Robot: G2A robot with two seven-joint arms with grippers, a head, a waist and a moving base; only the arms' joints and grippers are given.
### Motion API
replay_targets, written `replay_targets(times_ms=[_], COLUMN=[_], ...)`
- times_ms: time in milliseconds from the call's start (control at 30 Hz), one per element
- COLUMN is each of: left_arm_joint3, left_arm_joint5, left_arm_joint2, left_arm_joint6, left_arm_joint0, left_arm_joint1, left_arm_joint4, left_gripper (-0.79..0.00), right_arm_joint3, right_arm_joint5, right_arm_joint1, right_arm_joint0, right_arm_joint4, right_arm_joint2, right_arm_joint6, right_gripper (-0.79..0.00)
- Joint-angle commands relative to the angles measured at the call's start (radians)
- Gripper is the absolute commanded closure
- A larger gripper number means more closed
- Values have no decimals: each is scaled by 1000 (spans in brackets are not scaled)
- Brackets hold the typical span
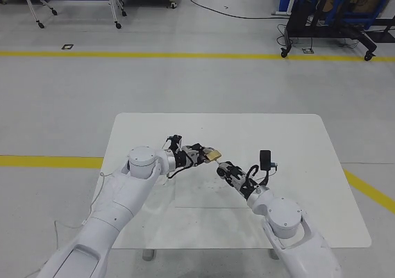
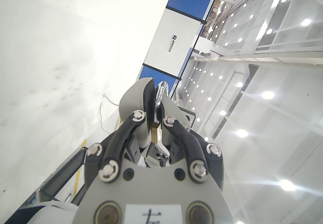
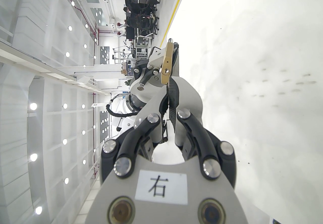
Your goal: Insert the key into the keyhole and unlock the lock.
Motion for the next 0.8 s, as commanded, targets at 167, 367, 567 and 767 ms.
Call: replay_targets(times_ms=[167,367,567,767], left_arm_joint3=[-2,-3,-4,-1], left_arm_joint5=[3,-1,-12,-18], left_arm_joint2=[-2,-2,2,7], left_arm_joint6=[7,8,5,-6], left_arm_joint0=[1,0,-2,-4], left_arm_joint1=[0,0,1,1], left_arm_joint4=[3,8,26,37], left_gripper=[0,0,0,0], right_arm_joint3=[-3,-5,5,26], right_arm_joint5=[0,0,9,23], right_arm_joint1=[2,2,2,1], right_arm_joint0=[-4,-4,5,20], right_arm_joint4=[1,3,14,19], right_arm_joint2=[3,3,1,-5], right_arm_joint6=[-8,-13,-17,-27], right_gripper=[0,0,0,0])
